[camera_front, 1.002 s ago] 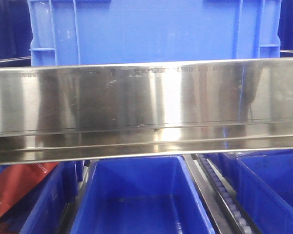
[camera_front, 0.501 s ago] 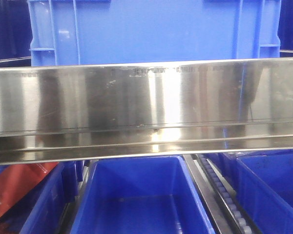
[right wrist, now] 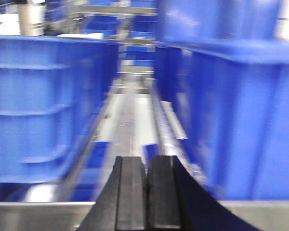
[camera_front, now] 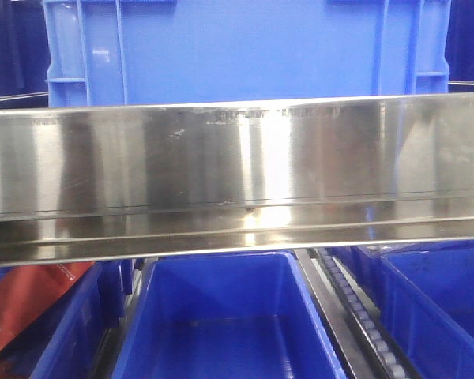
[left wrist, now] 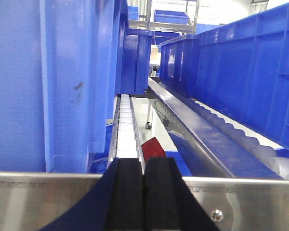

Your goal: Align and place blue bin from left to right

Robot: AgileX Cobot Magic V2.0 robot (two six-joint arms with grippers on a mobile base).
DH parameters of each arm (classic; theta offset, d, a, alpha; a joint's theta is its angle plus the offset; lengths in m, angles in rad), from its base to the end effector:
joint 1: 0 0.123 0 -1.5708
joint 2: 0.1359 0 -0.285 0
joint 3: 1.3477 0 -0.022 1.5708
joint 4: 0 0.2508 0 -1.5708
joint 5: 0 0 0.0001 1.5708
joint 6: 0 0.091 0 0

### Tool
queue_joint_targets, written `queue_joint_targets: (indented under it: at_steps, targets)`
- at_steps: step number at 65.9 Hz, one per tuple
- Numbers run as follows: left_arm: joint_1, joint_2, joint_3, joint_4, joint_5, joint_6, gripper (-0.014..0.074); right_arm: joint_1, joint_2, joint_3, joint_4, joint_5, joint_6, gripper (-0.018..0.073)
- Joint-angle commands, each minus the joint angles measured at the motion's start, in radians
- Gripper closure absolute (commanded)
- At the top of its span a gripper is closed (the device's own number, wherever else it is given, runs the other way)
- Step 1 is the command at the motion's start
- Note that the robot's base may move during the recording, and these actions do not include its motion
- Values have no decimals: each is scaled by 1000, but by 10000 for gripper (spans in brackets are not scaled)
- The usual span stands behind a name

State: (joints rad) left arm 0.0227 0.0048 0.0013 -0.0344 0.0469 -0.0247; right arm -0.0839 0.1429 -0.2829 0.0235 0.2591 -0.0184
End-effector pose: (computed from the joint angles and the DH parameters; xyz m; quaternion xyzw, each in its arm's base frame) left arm 0.0569 0.0011 0.2082 -0.0278 0.6943 -0.0136 0.7190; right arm 0.0562 -0.0042 0.2764 0.0296 0.7177 -0.0255 0.6953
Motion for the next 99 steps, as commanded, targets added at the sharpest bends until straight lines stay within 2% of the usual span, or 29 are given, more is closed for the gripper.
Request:
queue_joint_targets:
  at_steps: [1,21,25,28,99]
  targets:
    - [2,-5,-1,3,-17,7,707,-48,-27,65,13,-95,-11,721]
    - [2,-5,-1,3,-17,7,707,-59,-143,283,15,-221,-11,721]
    - [2,-5,-1,3,-17,7,707,-59,-143,283,15,-250,-11,721]
    - [2,-5,-1,3,-17,7,707,-57,-143,283,15,-207,-11,721]
    - [2,-5,-1,3,-19,7,707,-55,-143,283,15,-213,-11,721]
